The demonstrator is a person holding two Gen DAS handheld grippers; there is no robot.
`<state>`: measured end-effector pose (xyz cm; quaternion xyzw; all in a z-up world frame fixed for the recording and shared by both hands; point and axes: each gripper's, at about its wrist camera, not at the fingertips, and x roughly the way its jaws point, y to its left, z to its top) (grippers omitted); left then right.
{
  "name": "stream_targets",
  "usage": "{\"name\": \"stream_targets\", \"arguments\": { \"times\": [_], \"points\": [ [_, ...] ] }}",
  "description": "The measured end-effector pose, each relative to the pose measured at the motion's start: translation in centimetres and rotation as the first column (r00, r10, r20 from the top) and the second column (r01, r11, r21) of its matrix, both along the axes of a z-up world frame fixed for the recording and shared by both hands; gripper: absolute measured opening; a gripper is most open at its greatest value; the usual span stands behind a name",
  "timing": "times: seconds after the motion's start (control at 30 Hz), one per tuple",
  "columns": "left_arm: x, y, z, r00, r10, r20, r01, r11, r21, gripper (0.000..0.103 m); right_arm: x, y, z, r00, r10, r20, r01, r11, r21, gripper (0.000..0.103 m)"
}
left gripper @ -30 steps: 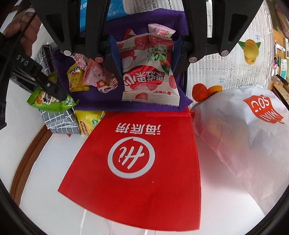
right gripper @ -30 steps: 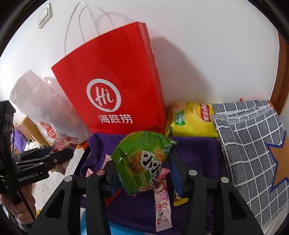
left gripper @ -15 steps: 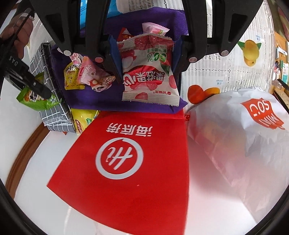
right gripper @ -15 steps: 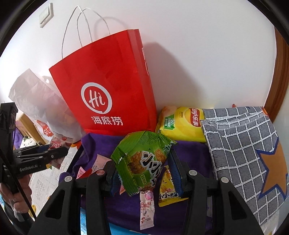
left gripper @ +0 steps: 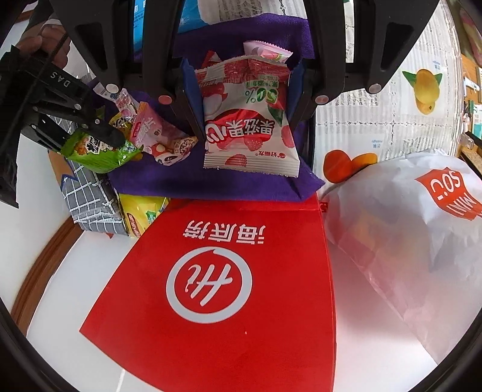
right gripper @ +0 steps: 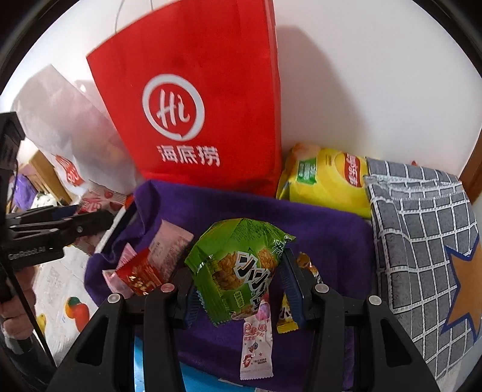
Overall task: Organize snacks
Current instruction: 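Lower both held snack bags down onto the purple towel, then open the right tool to release the green bag while the left releases the strawberry bag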
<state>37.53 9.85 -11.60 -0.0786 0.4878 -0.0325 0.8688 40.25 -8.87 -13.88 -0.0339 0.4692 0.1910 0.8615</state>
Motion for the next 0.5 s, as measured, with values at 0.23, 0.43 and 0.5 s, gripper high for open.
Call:
{"name": "stream_targets", "arguments": {
  "times": [0.23,0.43,0.5],
  "points": [
    [0.3,-0.3,-0.8,1.000,-0.002,-0.029,0.003,1.000,0.012,0.046,0.6,0.2,-1.4,0.999,-0.011,-0.050,0.010,1.000,-0.022,0.048],
    [0.4,-0.9,-1.3,0.999,-0.019,-0.046,0.020,1.000,0.019,0.046,0.5,0.6,-1.2,0.999,-0.002,-0.042,0.000,0.999,-0.033,0.049],
    [0.4,-1.0,-1.4,0.998,-0.023,-0.053,0.024,0.999,0.022,0.046,0.3,0.7,-0.9,0.999,0.009,-0.034,-0.010,0.999,-0.040,0.050]
  ]
}}
